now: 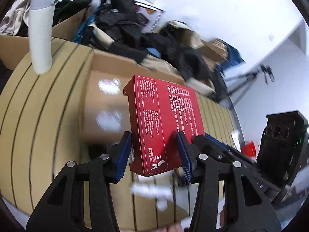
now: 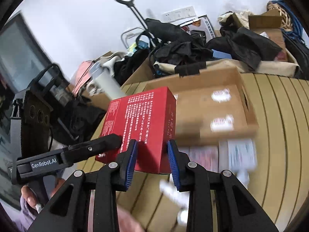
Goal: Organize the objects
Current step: 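Lower the red box into the cardboard tray and open the right tool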
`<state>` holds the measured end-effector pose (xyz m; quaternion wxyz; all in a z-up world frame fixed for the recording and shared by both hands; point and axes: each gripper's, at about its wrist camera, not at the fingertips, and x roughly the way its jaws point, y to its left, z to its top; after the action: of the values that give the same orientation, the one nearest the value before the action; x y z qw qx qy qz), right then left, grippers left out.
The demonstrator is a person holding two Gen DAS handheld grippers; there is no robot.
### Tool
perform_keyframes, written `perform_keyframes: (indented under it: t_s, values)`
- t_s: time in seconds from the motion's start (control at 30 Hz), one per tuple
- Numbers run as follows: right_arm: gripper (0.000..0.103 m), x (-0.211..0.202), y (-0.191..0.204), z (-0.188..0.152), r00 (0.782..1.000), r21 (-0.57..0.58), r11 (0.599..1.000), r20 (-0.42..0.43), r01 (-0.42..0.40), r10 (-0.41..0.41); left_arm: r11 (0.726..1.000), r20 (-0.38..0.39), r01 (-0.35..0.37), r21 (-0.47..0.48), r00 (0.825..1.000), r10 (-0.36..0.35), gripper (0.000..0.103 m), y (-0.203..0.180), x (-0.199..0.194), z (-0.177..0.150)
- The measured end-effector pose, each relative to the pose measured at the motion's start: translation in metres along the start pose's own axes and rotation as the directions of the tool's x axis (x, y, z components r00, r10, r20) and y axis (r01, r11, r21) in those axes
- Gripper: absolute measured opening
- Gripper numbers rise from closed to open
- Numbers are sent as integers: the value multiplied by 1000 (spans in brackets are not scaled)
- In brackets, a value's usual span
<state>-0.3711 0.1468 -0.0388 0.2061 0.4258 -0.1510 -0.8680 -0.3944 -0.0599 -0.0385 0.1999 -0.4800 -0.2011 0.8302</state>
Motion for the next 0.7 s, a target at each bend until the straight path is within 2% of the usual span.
perform_keyframes:
  t_s: [0.1,0.17,0.27,0.3,0.33,0.4,0.43,0.53,0.6,0.63,0.67,0.7]
  values:
    - [35,46,-9,36,1000,19,1000,-28,7,-7,997,-23,-72,15,997,72,43,22,39,49]
    - [35,88,-16,56,998,22,999,-55,43,-42,992,-51,-119,31,991,120,45,39,66,65]
    - [34,152,-27,67,986,58,995,-151,85,-76,960,-30,-275,50,961,276,48,62,100,76]
    - [34,165,-29,67,983,60,992,-157,109,-98,951,-33,-302,66,952,305,48,67,106,76]
    - [34,179,-30,66,979,56,992,-172,117,-106,955,-24,-288,73,956,291,48,68,103,74]
    - [34,185,-29,63,982,50,996,-180,75,-65,961,32,-265,80,964,264,63,66,89,71]
    - [33,183,-31,65,982,40,996,-177,74,-66,960,50,-264,87,964,261,75,63,81,70]
    - [34,151,-24,70,985,-14,993,-122,121,-121,938,87,-316,144,948,306,77,45,55,71]
    - [44,121,-18,76,989,-54,991,-83,121,-125,908,114,-386,164,922,371,86,31,29,73]
    - [67,101,-15,79,990,-82,989,-61,120,-125,895,126,-418,158,907,401,100,25,17,74]
    - [94,76,-12,82,990,-111,985,-39,134,-139,881,146,-447,154,892,427,103,19,2,71]
    - [100,51,-11,83,988,-131,980,-16,151,-154,859,182,-489,151,868,462,103,12,-16,67]
